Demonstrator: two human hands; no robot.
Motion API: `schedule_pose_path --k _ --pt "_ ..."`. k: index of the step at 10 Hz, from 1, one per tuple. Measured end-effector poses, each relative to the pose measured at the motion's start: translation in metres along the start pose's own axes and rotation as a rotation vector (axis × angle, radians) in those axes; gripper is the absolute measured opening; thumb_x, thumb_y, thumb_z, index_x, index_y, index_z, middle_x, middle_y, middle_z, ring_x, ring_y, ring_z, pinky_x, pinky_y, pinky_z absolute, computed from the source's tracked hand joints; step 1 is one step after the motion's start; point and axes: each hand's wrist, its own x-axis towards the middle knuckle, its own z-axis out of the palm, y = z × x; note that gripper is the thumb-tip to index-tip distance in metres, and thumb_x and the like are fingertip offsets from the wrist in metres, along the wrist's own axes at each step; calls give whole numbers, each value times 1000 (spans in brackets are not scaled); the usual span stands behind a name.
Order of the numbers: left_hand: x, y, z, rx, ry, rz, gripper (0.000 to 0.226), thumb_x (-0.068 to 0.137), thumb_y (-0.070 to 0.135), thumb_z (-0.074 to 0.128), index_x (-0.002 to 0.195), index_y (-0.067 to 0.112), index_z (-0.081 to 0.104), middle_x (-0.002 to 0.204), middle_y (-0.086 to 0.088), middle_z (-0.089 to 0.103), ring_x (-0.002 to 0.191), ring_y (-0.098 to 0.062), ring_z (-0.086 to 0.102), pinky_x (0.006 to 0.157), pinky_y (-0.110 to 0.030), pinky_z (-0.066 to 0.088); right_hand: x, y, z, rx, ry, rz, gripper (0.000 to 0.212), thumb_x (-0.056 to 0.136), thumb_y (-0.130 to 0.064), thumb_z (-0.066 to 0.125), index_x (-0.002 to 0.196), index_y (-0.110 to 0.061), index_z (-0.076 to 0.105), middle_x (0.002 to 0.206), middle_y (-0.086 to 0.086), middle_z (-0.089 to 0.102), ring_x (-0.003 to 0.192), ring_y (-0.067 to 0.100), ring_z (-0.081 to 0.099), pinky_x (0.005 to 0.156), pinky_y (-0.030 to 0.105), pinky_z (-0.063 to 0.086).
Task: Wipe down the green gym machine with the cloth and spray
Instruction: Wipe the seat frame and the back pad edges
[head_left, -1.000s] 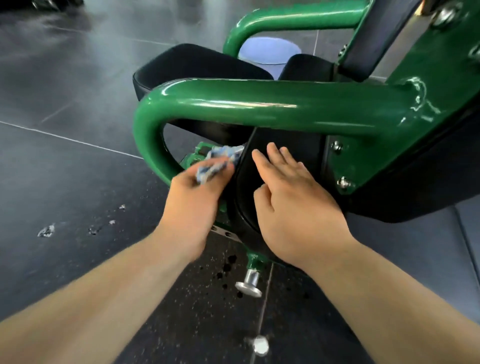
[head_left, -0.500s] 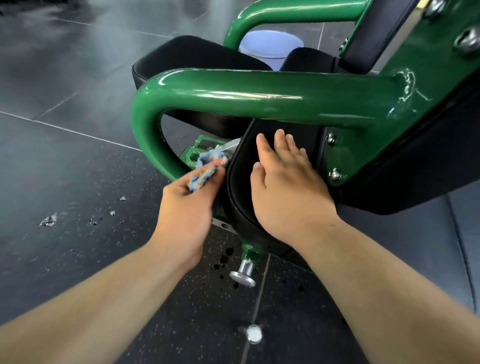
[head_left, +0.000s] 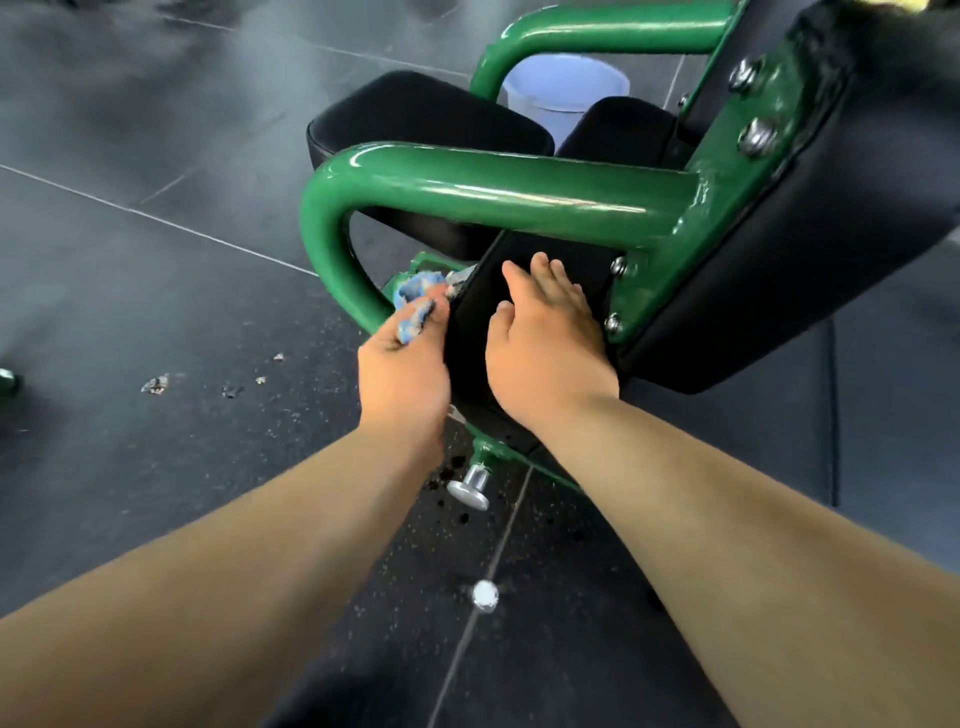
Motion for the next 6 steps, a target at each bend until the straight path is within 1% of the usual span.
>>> schedule_pose_path --k 1,2,3,4,5,6 --pt "-55 -12 -7 -43 38 -22 19 94 18 60 99 33 71 109 10 71 100 2 65 93 -23 52 -6 5 2 -77 2 -65 51 105 -21 25 154 -14 16 163 7 4 150 17 0 120 30 0" --pt "-108 -26 -8 -9 -1 -119 25 95 16 56 110 34 64 112 9 68 95 7 62 84 -17 53 -30 20 4 -141 6 -211 51 106 -23 22 155 -15 14 163 3 6 150 14 3 119 26 1" --pt "-96 -21 -9 185 165 -21 29 98 24 53 126 25 61 120 -2 66 110 -14 62 90 -30 49 -69 55 3 -184 48 -311 53 102 -34 16 154 -23 21 161 -7 16 148 8 10 117 25 10" --pt "-46 8 -6 114 254 15 30 99 23 49 128 26 57 109 4 67 87 -8 65 76 -24 46 -84 86 0 -247 94 -306 57 99 -45 8 153 -32 19 159 -14 19 147 6 17 118 25 9" --pt "-32 8 9 160 212 -47 32 98 31 50 122 13 61 113 -10 66 85 -19 56 84 -35 50 -86 93 4 -231 114 -319 58 98 -43 8 153 -29 23 159 -11 23 146 8 20 120 27 10" --pt "-59 -8 17 241 254 -13 36 99 33 46 120 8 60 123 -20 61 100 -35 60 81 -36 46 -84 91 9 -214 187 -330 60 97 -38 10 150 -21 33 156 -4 32 143 15 31 119 33 18"
